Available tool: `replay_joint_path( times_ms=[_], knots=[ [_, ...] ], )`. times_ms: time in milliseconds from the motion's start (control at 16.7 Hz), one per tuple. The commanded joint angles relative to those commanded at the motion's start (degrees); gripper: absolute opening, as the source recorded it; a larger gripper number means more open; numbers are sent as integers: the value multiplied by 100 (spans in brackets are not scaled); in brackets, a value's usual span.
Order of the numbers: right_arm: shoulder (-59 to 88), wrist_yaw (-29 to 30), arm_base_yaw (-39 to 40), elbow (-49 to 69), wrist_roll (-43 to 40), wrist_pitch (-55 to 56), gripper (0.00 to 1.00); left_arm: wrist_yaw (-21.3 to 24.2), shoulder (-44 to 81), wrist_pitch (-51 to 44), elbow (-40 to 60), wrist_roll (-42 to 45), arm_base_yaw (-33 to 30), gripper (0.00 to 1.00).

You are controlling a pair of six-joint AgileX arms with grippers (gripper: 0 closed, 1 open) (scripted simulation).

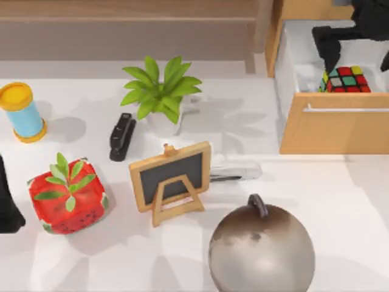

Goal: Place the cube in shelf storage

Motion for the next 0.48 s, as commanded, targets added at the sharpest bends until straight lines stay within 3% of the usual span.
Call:
replay_joint_path(
  times_ms=[480],
  knots=[
    [6,6,-34,-949,-26,893,100,0,0,0,0,0,0,100]
  ],
)
